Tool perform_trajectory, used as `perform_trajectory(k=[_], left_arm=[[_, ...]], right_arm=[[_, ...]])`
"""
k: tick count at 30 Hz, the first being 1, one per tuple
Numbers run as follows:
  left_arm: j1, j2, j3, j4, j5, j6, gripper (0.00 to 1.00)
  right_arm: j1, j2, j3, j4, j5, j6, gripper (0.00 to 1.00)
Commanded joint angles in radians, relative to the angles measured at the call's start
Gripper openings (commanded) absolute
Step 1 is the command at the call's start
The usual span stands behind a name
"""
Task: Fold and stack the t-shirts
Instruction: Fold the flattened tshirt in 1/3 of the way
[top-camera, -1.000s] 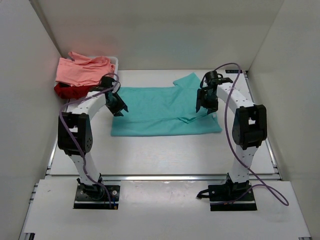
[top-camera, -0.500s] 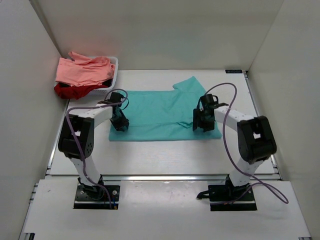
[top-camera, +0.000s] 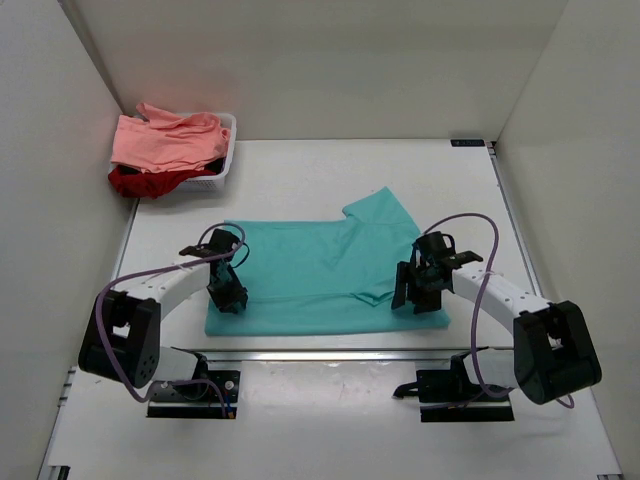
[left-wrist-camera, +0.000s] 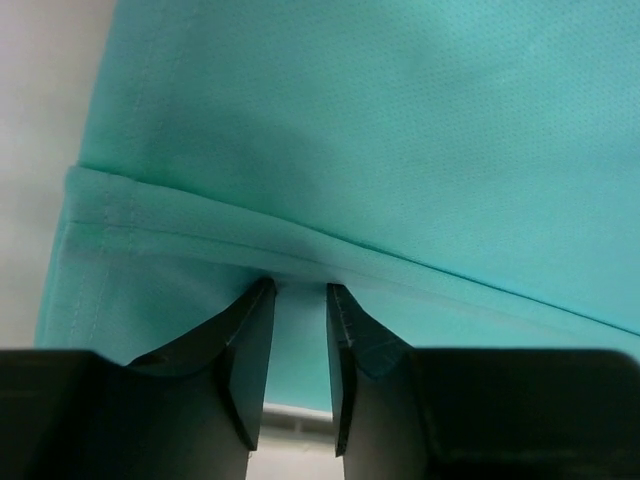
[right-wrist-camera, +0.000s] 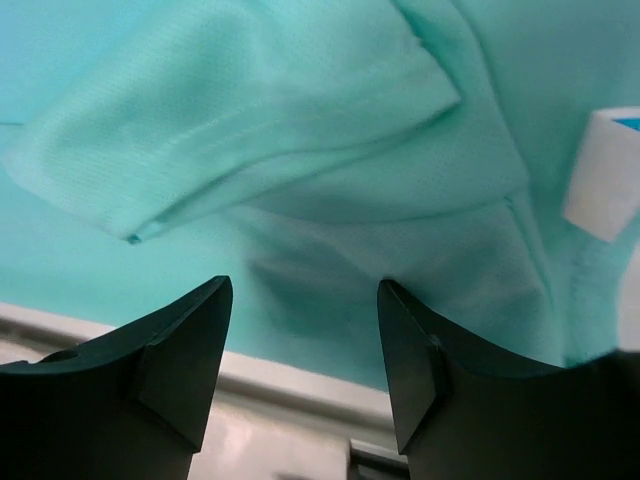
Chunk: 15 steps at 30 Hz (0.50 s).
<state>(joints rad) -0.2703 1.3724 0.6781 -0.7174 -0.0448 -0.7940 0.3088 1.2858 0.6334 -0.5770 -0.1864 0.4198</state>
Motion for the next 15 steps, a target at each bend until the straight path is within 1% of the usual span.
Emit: perform_trajectory(k=[1,4,5,6,7,9,10,11,13,14,15], left_arm=[[-0.021,-0.041,-0.023,-0.158,-0.038,-0.011,0.4],[0.0,-0.067,0.137,-0.194,-0.015,0.018,0.46],[0.003,-0.07,0.17,-0.215,-0.009,0.018,0.48],[0.0,-0.059,0.232,-0.214,0.008,0.021,0.47],[-0.012,-0.043,0.3,-0.226,0.011,0.029,0.46],[-0.02,-0.001,0.38,-0.215,0.019,0.032,0.5],[-0.003,0.025,0.421,-0.205,0.019,0.036,0.51],[0.023,0.066,0.426,-0.192,0.019,0.044,0.52],[0.074,0.123,0.471,-0.179,0.002,0.049,0.53],[0.11,0.157,0.482,-0.169,-0.019,0.056,0.53],[0.127,0.177,0.501,-0.157,-0.064,0.061,0.54]], right_arm=[[0.012,-0.055,0.011,-0.201,0.021,-0.001,0.58],[0.0,-0.086,0.124,-0.262,0.021,-0.006,0.59],[-0.01,-0.088,0.181,-0.279,0.01,-0.01,0.59],[-0.017,-0.076,0.234,-0.287,0.001,-0.012,0.59],[-0.022,-0.06,0.259,-0.281,-0.01,-0.018,0.6],[-0.03,-0.016,0.38,-0.244,-0.004,-0.023,0.6],[-0.036,0.036,0.409,-0.21,0.005,-0.036,0.6],[-0.049,0.055,0.46,-0.189,0.01,-0.044,0.61],[-0.069,0.185,0.544,-0.13,0.019,-0.055,0.62],[-0.083,0.252,0.601,-0.113,0.03,-0.058,0.62],[-0.089,0.285,0.661,-0.089,0.041,-0.061,0.62]])
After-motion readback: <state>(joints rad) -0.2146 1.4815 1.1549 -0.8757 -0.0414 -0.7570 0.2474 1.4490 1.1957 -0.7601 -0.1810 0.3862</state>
